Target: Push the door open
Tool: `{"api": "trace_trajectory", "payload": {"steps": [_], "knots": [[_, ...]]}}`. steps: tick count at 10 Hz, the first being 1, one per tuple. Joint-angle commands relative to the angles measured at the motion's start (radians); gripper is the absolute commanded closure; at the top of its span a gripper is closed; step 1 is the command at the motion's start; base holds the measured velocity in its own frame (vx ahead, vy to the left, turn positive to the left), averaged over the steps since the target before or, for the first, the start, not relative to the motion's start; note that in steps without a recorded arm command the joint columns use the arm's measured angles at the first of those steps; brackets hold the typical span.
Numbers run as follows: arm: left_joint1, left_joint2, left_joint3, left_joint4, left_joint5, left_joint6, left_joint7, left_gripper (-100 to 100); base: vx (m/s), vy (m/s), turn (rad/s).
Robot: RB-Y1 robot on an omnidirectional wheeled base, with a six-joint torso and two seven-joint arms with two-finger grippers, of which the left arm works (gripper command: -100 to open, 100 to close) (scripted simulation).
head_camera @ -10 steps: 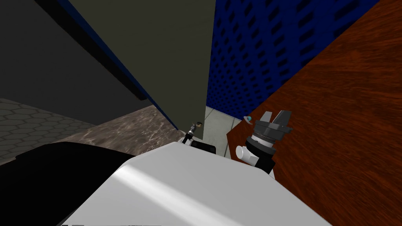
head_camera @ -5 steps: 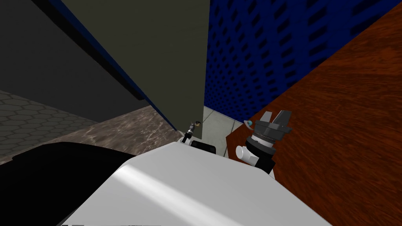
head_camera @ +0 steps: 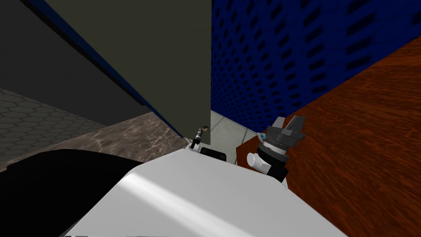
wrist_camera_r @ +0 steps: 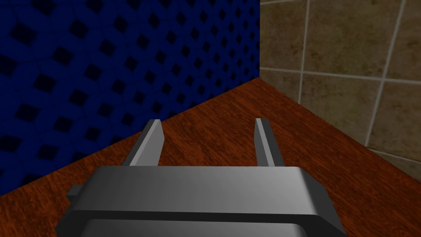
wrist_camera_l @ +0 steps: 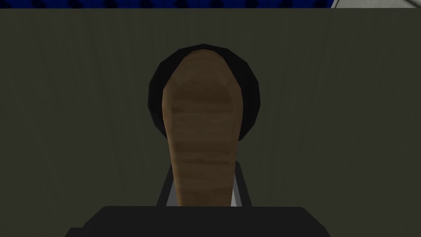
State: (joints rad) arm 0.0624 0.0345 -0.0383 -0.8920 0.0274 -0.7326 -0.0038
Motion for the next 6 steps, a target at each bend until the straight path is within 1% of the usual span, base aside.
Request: {"api": "trace_trajectory", "payload": {"steps": [1,2,3,4,5,6], "knots": [[-0.005,-0.009,0.015,-0.001,0.006,0.0,-0.005,100,0.153,-0.087,0.053],[-0.008,-0.016,0.025,0.002,0.01,0.0,-0.008,100,0.173,-0.117,0.062],[-0.006,-0.007,0.023,0.007,0.009,-0.001,-0.006,100,0.081,-0.047,0.043],[-0.008,0.008,0.041,0.007,0.017,-0.002,-0.012,100,0.117,-0.038,0.048],[-0.008,0.01,0.044,0.007,0.019,-0.002,-0.013,100,0.17,-0.044,0.052],[-0.009,0.018,0.054,0.008,0.024,-0.002,-0.017,100,0.196,-0.024,0.042]]}}
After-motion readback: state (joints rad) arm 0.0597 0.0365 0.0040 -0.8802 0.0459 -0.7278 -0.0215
